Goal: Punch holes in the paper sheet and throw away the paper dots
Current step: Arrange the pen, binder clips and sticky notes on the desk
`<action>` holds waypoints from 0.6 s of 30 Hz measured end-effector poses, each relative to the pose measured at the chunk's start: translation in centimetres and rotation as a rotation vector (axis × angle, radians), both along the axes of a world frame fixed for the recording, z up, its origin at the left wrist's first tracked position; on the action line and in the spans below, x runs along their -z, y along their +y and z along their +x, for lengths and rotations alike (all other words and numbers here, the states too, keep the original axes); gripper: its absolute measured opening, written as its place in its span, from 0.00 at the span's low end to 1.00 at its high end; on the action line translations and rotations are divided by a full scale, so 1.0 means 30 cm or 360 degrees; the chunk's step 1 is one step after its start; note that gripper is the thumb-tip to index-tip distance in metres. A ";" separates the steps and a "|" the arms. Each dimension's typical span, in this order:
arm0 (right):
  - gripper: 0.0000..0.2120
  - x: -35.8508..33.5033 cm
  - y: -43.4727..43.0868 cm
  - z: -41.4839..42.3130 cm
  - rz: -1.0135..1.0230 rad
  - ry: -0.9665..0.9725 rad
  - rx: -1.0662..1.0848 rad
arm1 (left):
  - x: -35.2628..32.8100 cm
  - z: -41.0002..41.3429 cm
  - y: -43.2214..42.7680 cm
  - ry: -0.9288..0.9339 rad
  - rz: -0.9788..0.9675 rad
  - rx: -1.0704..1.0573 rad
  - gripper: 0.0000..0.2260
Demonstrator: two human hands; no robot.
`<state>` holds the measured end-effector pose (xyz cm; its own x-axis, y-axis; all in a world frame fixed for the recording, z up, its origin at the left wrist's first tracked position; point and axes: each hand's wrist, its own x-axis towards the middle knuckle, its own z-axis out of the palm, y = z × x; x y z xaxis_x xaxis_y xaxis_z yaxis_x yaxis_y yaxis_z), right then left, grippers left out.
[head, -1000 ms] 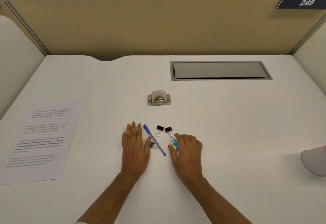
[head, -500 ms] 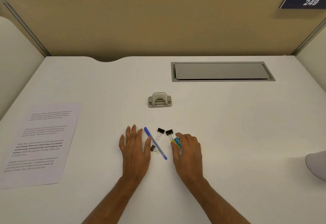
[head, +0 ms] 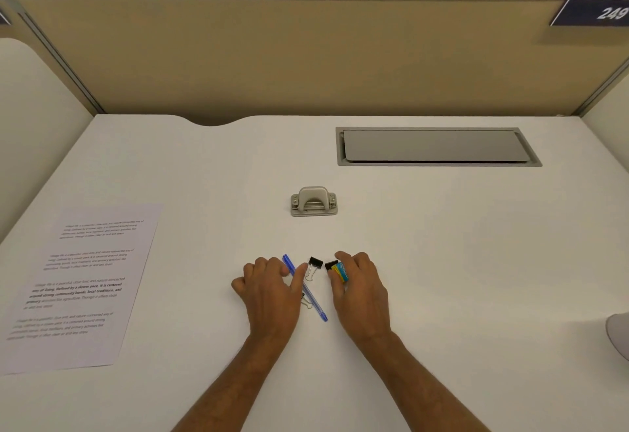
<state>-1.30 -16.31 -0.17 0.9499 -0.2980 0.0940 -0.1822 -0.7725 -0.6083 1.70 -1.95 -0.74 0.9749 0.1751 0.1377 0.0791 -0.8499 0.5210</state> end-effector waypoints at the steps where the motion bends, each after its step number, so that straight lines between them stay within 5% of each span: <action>1: 0.16 -0.001 -0.002 0.005 -0.0020 0.0012 -0.0022 | -0.002 0.002 -0.004 0.0024 -0.0010 -0.0006 0.14; 18: 0.07 0.009 -0.001 0.049 -0.0165 0.0015 -0.0134 | -0.007 0.018 -0.030 0.0090 -0.0084 -0.0112 0.14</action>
